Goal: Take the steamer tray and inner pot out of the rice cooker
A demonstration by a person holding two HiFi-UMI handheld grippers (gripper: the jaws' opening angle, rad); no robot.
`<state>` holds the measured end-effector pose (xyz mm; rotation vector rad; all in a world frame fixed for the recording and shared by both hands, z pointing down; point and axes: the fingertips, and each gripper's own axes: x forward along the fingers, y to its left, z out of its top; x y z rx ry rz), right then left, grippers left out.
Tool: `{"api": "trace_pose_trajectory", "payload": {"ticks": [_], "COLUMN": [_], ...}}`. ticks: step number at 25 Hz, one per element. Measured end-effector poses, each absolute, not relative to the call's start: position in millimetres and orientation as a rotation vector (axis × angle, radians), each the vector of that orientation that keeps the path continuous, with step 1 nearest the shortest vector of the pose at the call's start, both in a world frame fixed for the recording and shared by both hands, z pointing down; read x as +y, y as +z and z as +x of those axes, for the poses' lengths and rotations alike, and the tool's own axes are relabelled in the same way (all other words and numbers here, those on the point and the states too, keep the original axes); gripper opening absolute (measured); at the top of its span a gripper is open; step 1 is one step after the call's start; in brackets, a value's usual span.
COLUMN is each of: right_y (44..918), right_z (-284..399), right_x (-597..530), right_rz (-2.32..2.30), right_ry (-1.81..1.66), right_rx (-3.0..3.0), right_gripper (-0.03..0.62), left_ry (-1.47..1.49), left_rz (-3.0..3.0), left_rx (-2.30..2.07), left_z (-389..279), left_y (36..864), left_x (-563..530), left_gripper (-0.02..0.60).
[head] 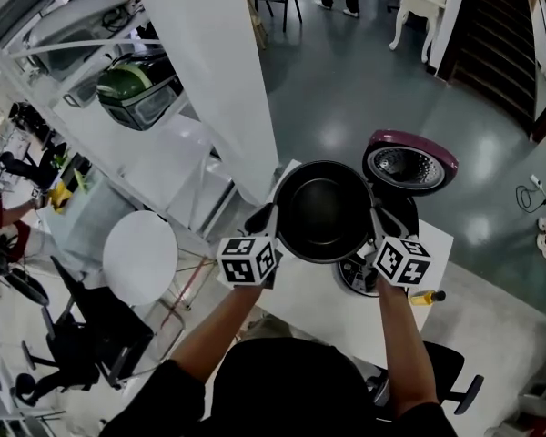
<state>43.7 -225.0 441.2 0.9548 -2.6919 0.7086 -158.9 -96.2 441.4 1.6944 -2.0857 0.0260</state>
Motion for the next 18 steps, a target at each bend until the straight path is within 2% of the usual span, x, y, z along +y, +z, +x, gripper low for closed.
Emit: {"api": "trace_pose_trajectory", "payload": {"ticks": [18], "right_y": [511], "right_z": [-77], "right_x": [-187], "right_rz": [0.905], "right_ry": [0.705], "right_rx": [-2.544], "right_gripper": [0.020], "left_ry": [0.000], "left_rz": [1.612], "left_rx": [-1.990], "left_z": [-279], "left_y": [512], "left_x": [-58], "left_gripper": [0.025]}}
